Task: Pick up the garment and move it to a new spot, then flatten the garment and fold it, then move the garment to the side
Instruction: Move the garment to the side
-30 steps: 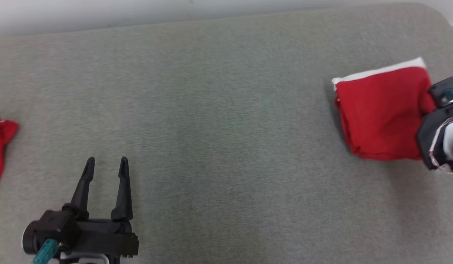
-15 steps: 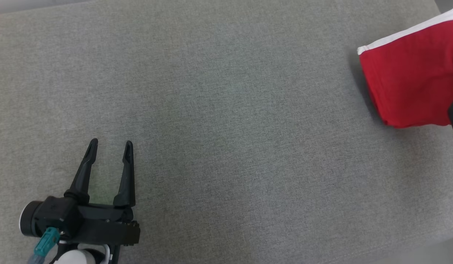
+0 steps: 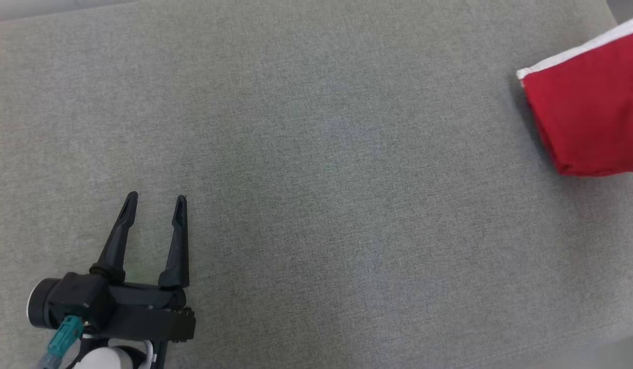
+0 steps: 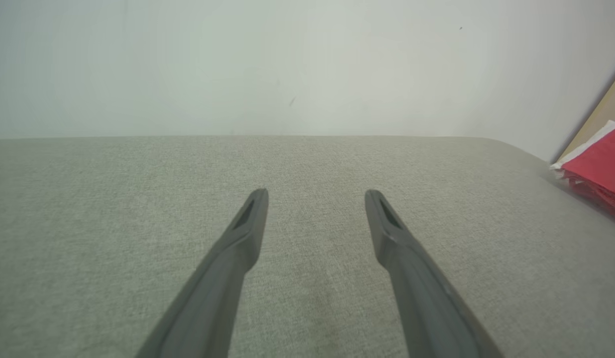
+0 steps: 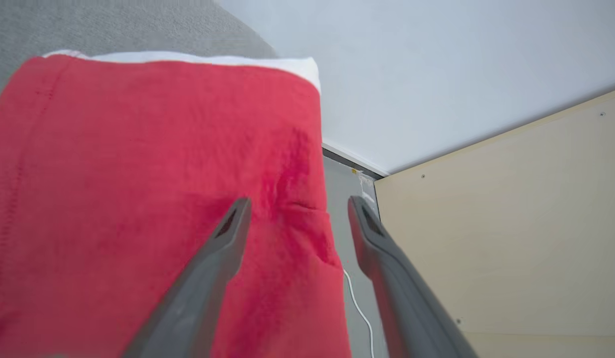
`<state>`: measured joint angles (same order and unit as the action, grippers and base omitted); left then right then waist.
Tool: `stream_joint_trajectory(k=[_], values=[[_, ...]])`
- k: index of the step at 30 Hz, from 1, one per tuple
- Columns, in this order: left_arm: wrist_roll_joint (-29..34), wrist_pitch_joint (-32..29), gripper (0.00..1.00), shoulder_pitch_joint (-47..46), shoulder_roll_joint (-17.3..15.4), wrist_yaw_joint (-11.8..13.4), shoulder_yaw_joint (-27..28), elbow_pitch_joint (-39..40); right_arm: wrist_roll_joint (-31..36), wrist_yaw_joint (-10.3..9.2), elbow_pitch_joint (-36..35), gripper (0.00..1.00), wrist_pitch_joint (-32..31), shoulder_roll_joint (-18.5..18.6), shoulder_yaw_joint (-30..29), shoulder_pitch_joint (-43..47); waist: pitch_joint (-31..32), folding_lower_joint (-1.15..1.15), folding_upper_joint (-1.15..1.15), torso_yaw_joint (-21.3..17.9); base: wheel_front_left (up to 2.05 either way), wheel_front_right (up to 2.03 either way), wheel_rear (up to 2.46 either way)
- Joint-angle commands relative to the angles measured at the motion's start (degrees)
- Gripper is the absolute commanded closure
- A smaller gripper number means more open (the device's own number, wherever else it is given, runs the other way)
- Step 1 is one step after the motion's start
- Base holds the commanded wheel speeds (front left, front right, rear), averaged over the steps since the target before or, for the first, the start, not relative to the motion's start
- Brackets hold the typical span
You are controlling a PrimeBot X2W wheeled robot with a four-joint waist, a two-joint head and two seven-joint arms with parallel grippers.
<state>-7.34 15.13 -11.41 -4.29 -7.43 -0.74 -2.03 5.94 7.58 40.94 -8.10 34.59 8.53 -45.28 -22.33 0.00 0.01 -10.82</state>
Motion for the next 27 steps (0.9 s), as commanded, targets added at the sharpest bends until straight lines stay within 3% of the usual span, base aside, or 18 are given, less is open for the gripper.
stream_joint_trajectory(k=[1, 11, 19, 27], values=[[-0.63, 0.01, 0.00, -0.18, -0.38, 0.05, 0.25, -0.36, 0.69, -0.19, 0.18, 0.00, 1.08, -0.52, -0.31, 0.96, 0.70, 0.00, -0.01, 0.53, 0.00, 0.00, 0.00], [-1.07, 0.01, 0.00, 4.02, 0.68, 0.17, 1.62, -1.90, 1.26, -0.18, -3.95, 0.00, 8.34, -7.38, -4.17, 6.99, 7.59, 0.00, -0.01, 3.33, 0.00, 0.00, 0.00], [-2.24, 0.01, 0.00, 9.91, 1.20, 1.22, 4.54, -3.14, -9.03, -0.18, -12.26, 0.00, 16.83, -17.90, -7.25, 18.39, 16.07, 0.00, -0.01, 4.46, 0.00, 0.00, 0.00], [-2.79, 0.01, 0.00, 14.72, 1.39, 2.82, 5.31, -3.45, -15.06, -0.18, -21.76, 0.00, 18.78, -24.43, -5.05, 32.32, 22.44, 0.00, -0.01, 5.85, 0.00, 0.00, 0.00]])
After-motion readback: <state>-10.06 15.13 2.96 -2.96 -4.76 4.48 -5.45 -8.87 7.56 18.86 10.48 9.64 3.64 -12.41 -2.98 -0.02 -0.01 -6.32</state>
